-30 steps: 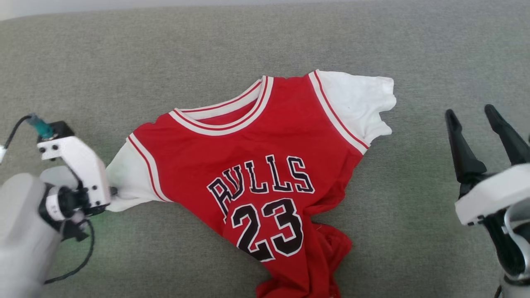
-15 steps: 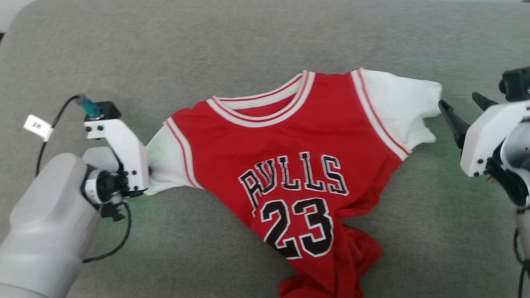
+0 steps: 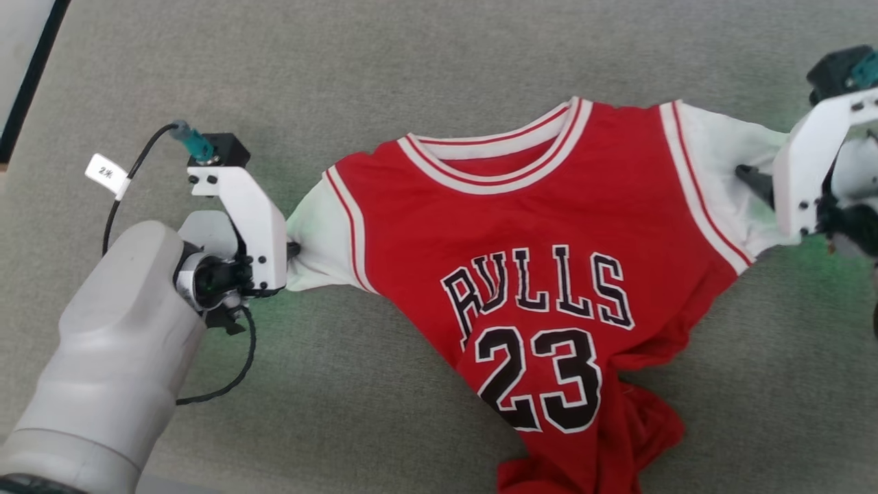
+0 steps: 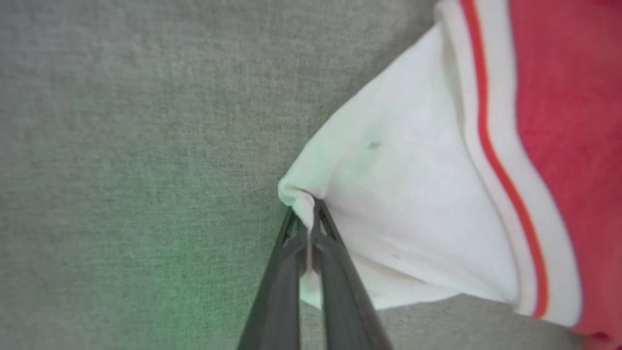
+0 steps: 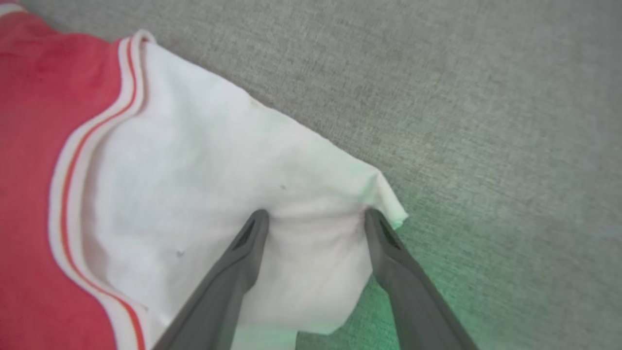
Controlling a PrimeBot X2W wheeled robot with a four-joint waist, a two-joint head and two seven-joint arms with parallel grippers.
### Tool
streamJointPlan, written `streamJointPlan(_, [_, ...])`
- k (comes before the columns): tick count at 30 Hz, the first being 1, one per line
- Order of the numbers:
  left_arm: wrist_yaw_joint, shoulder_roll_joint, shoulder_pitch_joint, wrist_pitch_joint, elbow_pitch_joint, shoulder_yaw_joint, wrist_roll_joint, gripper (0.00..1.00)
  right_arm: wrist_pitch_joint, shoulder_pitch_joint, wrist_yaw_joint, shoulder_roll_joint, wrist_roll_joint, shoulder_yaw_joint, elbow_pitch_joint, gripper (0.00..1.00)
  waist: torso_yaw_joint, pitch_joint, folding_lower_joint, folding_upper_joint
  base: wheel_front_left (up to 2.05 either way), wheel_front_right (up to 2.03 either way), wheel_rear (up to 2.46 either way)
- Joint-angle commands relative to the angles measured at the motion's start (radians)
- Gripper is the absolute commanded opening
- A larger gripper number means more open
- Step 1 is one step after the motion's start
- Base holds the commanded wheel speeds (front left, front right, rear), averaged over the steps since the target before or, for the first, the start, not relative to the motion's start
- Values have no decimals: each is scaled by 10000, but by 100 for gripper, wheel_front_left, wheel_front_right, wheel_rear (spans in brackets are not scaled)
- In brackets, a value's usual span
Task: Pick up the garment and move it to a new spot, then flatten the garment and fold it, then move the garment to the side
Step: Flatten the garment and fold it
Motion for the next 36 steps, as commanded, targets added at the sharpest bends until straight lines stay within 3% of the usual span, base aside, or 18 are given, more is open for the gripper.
streamJointPlan(1, [-69, -512, 231, -117, 225, -219, 51, 0, 257, 305, -7, 190, 79, 221, 516, 100, 107, 114, 0, -1, 0, 0, 0])
streamJointPlan(6, [-211, -783, -77, -324, 727, -212, -13, 0, 1080, 145, -9, 745, 600, 496, 2135, 100, 271, 290, 0, -1, 0, 0, 0])
streamJointPlan(7, [-233, -829, -129, -362, 835, -214, -18, 0, 1322, 179, -4, 869, 721, 690, 2299, 55, 282, 297, 0, -1, 0, 0, 0])
streamJointPlan(8, [-278, -857, -189, -413, 933, -234, 6, 0, 1387, 188, 2, 955, 895, 785, 2369, 0, 285, 296, 0, -1, 0, 0, 0])
streamJointPlan(14, [-412, -677, -728, -873, 1359, -13, -76, 0, 781, -329, 19, 383, 1582, 1111, 1548, 0, 150, 83, 0, -1, 0, 0, 0])
streamJointPlan(26, [-580, 614, -2139, -1125, 668, 344, 50, 0, -639, -771, -9, -1230, 2744, 1048, -1285, 0, -791, -1123, 0, -1, 0, 0, 0])
streamJointPlan(32, [-286, 1195, -2815, -897, -127, 547, 90, 0, -1082, -1086, -9, -1400, 2534, 701, -2435, 0, -1328, -1818, 0, -1, 0, 0, 0])
streamJointPlan(36, [-26, 1486, -3228, -775, -849, 727, 42, 0, -1325, -1447, -9, -1182, 2337, 281, -3011, 0, -1666, -2407, 0, -1, 0, 0, 0])
